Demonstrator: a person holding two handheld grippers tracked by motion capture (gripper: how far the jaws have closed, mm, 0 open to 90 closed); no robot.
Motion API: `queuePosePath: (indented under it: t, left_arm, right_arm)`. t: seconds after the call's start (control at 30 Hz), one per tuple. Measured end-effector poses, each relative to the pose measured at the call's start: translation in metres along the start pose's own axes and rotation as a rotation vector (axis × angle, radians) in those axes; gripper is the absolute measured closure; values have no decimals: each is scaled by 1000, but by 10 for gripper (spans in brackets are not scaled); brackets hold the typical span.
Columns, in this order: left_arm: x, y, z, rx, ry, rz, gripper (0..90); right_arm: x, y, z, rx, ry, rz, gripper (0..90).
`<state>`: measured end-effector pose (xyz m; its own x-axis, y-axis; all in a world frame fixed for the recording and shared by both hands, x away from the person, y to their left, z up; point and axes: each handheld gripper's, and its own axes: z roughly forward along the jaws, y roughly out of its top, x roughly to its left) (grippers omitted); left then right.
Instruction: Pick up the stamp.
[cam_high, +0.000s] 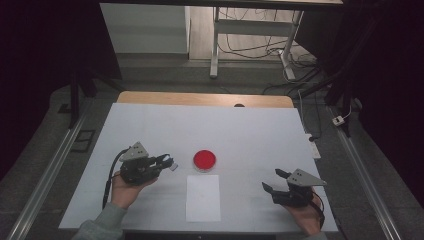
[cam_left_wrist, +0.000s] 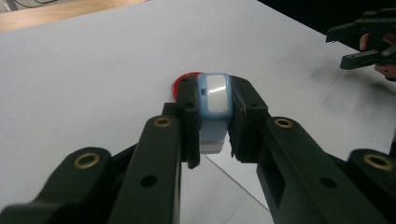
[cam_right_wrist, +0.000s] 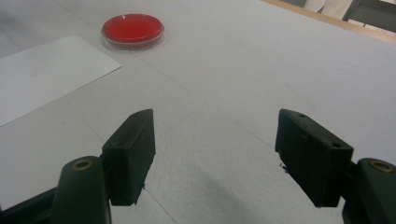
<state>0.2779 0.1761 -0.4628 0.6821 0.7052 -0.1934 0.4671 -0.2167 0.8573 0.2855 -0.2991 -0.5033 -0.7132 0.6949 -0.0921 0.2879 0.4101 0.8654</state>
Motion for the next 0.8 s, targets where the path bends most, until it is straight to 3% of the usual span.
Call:
queuePosePath:
  t: [0.43, 0.8]
  left_arm:
    - [-1, 4, 12, 0, -36, -6, 757]
    - [-13, 9, 22, 8, -58, 14, 757]
  right_arm:
    - [2, 0, 4, 8, 0, -11, 282]
    - [5, 0, 0, 2, 0, -21, 282]
